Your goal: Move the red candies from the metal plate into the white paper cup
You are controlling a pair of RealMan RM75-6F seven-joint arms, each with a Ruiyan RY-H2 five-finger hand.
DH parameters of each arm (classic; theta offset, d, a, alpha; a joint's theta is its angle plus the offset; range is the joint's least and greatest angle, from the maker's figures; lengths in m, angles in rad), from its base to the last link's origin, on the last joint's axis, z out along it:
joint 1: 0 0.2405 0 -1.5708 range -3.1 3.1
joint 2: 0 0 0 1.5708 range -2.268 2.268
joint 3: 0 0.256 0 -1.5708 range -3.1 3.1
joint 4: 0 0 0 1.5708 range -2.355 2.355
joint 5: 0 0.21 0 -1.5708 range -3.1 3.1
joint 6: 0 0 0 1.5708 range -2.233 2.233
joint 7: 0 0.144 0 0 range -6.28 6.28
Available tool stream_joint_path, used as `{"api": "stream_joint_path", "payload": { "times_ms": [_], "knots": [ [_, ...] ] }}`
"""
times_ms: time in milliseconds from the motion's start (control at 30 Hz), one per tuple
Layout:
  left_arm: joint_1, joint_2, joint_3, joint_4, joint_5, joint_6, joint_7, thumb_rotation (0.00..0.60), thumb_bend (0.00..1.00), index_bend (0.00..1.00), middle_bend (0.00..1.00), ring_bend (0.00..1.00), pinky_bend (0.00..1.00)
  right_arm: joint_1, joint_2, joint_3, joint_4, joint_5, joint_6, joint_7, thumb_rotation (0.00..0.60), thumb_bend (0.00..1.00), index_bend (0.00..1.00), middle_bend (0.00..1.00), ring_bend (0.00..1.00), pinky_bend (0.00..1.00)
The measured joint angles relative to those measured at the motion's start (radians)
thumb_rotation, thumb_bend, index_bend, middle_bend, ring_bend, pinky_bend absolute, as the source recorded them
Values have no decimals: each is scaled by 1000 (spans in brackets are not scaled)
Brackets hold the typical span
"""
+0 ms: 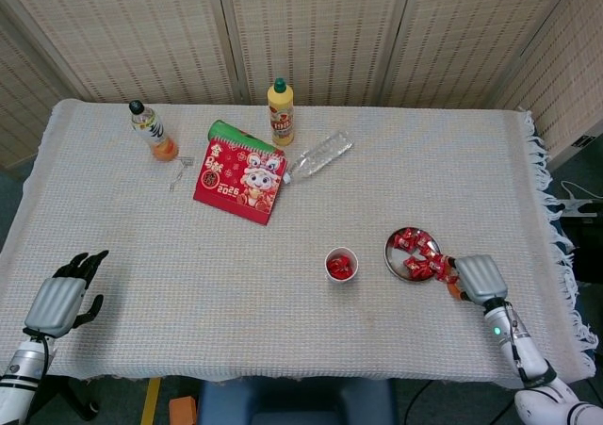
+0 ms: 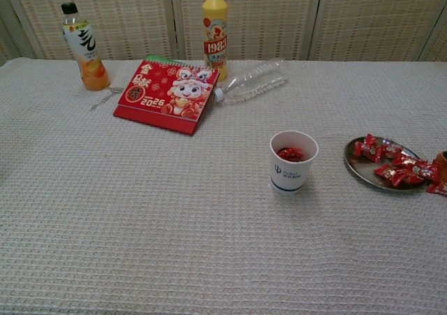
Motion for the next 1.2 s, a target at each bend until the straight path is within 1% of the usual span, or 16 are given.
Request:
{"api": "stream_joint_path", "payload": {
  "times_ms": [233,433,533,667,867,967,1067,1200],
  "knots": [
    [0,0,0,1,0,0,-1,600,476,0,121,73,238,-2,-16,6,14,-1,12,-4,600,274,610,1000,924,1000],
    [0,0,0,2,1,1,-2,600,476,0,121,73,238,-7,-11,7,9,-8,25,8,600,319,635,1000,926,1000],
    [1,-1,0,1,2,3,2,600,477,0,121,73,238,-15,3,6,-3,-18,49,27,600,327,640,1000,926,1000],
    [1,-4,1,0,1,3,13,600,476,0,121,73,238,-26,53,-12,-40,-60,82,94,600,342,643,1000,926,1000],
    [-1,-10,1,-2,-4,-2,28,600,478,0,121,74,238,-31,135,-63,-87,-168,118,273,600,345,643,1000,926,1000],
    [-3,-12,0,-3,-7,-5,30,600,478,0,121,73,238,-25,150,-69,-108,-205,143,342,600,345,641,1000,927,1000],
    [-3,-10,-1,-3,-7,-4,27,600,477,0,121,73,238,4,159,-59,-148,-226,149,389,600,345,636,1000,927,1000],
    [-2,-6,-3,-2,-8,-2,15,600,478,0,121,74,238,57,152,-6,-205,-217,126,363,600,345,636,1000,928,1000]
  ]
}}
